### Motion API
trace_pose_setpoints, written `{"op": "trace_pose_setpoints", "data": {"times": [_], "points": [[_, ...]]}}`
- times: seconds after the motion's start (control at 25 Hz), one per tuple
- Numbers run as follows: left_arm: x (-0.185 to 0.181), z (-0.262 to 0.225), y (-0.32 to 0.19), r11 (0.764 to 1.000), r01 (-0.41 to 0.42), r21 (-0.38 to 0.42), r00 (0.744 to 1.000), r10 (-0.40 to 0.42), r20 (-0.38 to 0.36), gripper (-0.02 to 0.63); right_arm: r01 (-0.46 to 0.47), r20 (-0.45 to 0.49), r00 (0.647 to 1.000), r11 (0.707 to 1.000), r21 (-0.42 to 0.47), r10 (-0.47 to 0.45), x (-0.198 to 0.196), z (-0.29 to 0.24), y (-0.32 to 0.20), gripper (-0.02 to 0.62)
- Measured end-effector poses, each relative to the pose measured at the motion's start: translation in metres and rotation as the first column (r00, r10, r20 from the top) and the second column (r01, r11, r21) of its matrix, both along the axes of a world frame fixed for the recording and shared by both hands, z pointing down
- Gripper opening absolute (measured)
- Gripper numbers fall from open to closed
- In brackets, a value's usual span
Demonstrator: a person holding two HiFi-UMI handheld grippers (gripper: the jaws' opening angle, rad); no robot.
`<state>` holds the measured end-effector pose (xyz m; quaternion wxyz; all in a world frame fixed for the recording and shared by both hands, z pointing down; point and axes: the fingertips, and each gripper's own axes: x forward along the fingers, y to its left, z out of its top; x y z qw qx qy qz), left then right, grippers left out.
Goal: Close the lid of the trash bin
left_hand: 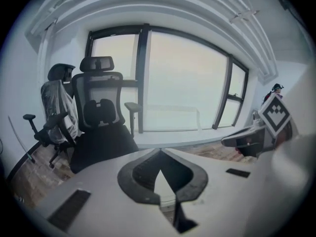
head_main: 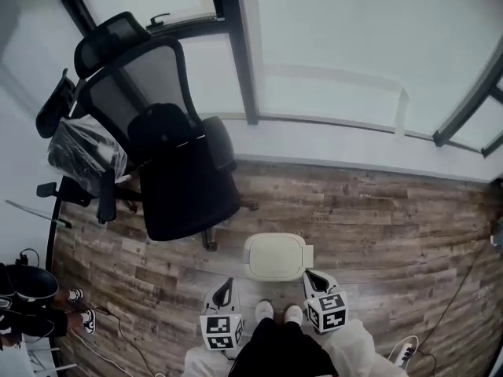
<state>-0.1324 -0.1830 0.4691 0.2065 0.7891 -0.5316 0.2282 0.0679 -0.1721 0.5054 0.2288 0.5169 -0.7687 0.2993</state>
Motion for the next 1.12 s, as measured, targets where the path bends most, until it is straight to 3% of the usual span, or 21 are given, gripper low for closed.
{"op": "trace_pose_setpoints", "data": {"times": [0.24, 0.48, 0.92, 1.12], "points": [[0.045, -0.107, 0.018, 0.987, -0.121, 0.105, 0.993, 0.121, -0.001, 0.008, -0.088, 0.007, 0.996, 0.99, 0.109, 0.088, 0.044, -0.126, 0.032, 0.025], [0.077, -0.189, 0.03, 0.967, -0.17, 0.189, 0.985, 0.175, -0.009, 0.008, -0.148, 0.091, 0.988, 0.952, 0.266, 0.128, 0.064, -0.226, 0.053, 0.024], [0.119, -0.247, 0.069, 0.947, -0.178, 0.266, 0.981, 0.192, -0.027, 0.008, -0.13, 0.123, 0.988, 0.929, 0.348, 0.092, 0.078, -0.273, 0.091, 0.023], [0.116, -0.257, 0.069, 0.943, -0.162, 0.292, 0.983, 0.179, -0.033, 0.008, -0.133, 0.124, 0.988, 0.913, 0.385, 0.092, 0.076, -0.284, 0.09, 0.023]]}}
